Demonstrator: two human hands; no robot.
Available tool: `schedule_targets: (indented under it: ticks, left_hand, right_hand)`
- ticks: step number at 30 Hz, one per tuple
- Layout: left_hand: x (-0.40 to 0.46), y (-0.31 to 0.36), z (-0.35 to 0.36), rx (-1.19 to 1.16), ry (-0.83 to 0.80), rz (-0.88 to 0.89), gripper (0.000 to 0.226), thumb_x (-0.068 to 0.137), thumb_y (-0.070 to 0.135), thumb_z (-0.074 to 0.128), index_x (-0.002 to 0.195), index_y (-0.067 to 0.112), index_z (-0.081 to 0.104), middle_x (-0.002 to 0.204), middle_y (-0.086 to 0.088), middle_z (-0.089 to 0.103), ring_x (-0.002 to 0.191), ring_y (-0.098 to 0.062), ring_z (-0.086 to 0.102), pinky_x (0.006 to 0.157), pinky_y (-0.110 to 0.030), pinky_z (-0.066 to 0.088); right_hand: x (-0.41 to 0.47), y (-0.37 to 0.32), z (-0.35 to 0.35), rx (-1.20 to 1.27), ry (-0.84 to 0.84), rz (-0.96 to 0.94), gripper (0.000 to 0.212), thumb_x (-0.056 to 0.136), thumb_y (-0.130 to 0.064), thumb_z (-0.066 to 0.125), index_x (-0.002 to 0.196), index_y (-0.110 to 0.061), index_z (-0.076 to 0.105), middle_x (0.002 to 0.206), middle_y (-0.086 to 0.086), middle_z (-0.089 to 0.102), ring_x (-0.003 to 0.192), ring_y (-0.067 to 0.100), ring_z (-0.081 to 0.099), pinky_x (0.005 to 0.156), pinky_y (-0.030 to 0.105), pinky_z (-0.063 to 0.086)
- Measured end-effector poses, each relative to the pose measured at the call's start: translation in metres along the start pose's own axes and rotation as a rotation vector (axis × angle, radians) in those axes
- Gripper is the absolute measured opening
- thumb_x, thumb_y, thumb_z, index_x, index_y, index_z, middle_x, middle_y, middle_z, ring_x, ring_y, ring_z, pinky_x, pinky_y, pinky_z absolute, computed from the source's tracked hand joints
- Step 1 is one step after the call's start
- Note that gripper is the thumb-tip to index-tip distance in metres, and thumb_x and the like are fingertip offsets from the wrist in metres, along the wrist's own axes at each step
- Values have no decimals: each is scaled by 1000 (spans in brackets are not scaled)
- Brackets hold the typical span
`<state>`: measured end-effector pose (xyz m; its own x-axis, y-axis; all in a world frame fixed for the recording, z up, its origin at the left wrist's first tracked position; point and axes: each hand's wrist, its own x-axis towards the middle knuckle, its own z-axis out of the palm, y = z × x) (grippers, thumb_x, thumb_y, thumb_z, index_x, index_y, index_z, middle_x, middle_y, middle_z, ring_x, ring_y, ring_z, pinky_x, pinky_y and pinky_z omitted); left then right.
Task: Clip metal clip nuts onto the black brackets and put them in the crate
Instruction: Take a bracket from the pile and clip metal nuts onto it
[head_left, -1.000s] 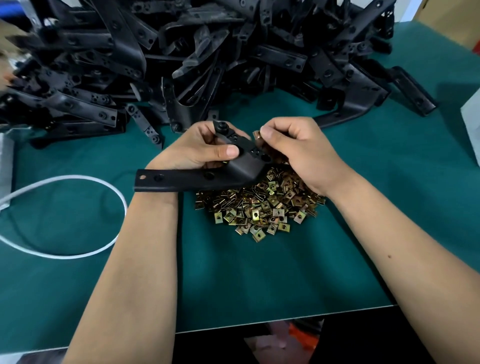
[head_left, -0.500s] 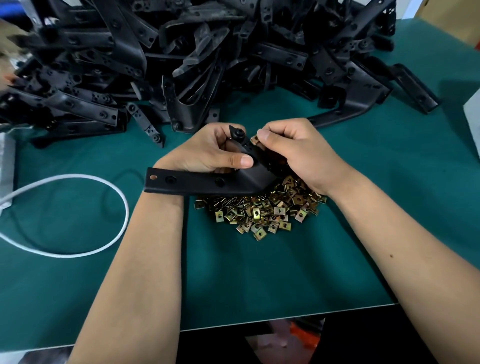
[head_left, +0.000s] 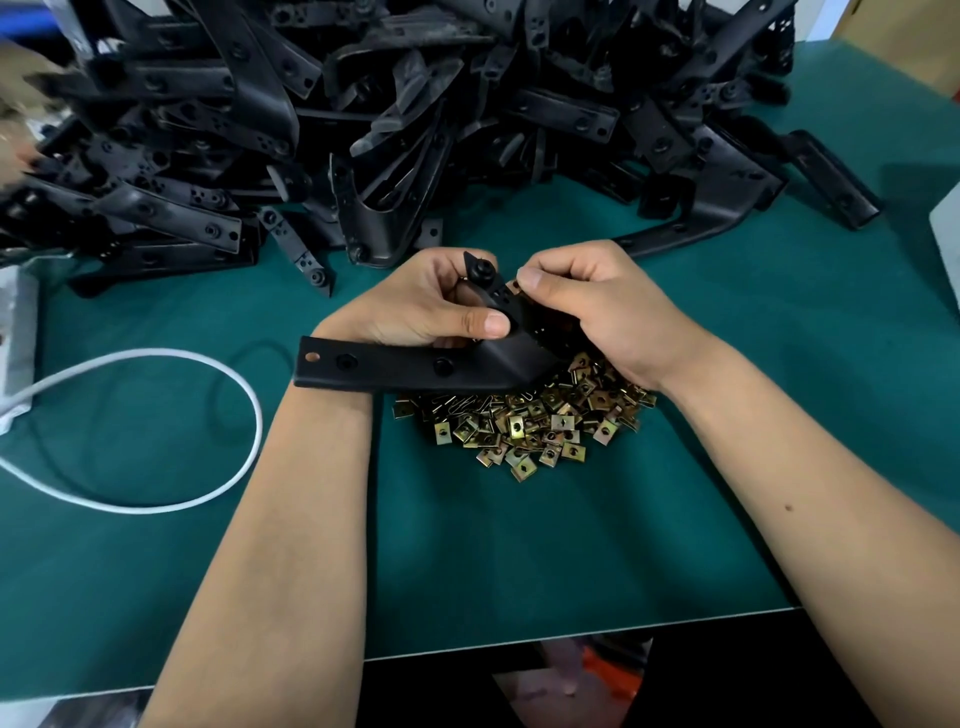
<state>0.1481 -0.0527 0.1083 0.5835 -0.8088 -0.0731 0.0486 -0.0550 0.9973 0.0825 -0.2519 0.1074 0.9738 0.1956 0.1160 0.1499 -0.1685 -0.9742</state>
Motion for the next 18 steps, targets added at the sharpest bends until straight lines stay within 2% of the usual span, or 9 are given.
schedule_targets:
  ticks: [2,4,7,9,11,14,16,17,18]
  left_hand:
    - [1,-2,-2,12,0,11,23,76,13,82,75,22,61,57,14,57,47,3,51,45,-10,40]
    - [3,-3,-4,18,-18,1,36,85,-4,72,70,27,67,57,14,60,48,3,54,46,-10,42]
    - [3,-1,-2,17,-27,-13,43,89,-8,62,69,29,69,57,14,60,49,3,55,47,-10,42]
    - [2,0,0,40,6,-3,34,86,-4,64,71,26,67,56,12,60,47,2,54,46,-10,41]
    - [2,0,1,68,41,1,27,90,-9,61,78,15,60,55,12,61,46,3,53,45,-9,40]
    - [0,2,3,109,71,17,24,91,-12,60,81,9,54,54,13,61,46,4,53,46,-9,39]
    - [1,2,4,93,98,37,26,91,-14,59,82,9,54,56,14,63,48,5,55,48,-8,41]
    - [2,1,4,81,129,58,27,92,-16,57,83,9,54,56,14,63,48,5,57,48,-7,42]
    - [3,2,2,79,182,79,27,92,-16,56,83,9,54,55,14,63,48,5,57,47,-7,42]
  right_hand:
    - [-1,-1,0,-3,-20,-3,32,106,-15,56,76,-11,68,72,1,58,72,13,52,71,27,42]
    - [-2,-3,0,-31,-45,-10,39,105,-13,56,69,-21,68,67,-8,58,67,6,51,67,20,42]
    - [-3,-6,-1,-98,-61,-18,42,105,-12,57,67,-24,68,65,-13,58,63,1,51,65,16,41]
    - [-4,-7,0,-169,-46,-43,38,105,-13,57,69,-13,66,64,-6,53,62,4,47,63,19,38]
    - [-3,-8,0,-243,-31,-78,41,106,-13,55,67,2,52,63,5,40,61,10,37,59,27,31]
    - [-4,-8,0,-338,-4,-133,47,107,-16,51,68,8,39,65,20,33,61,22,31,59,41,27]
    - [-4,-6,-2,-363,35,-140,49,108,-25,49,74,11,53,66,22,47,62,32,43,61,43,35]
    - [-3,-5,-3,-367,93,-142,50,109,-29,48,81,8,66,68,15,60,66,28,55,64,40,42]
    - [-2,-5,-5,-364,176,-143,48,110,-32,46,90,0,76,76,3,70,73,16,66,71,33,47]
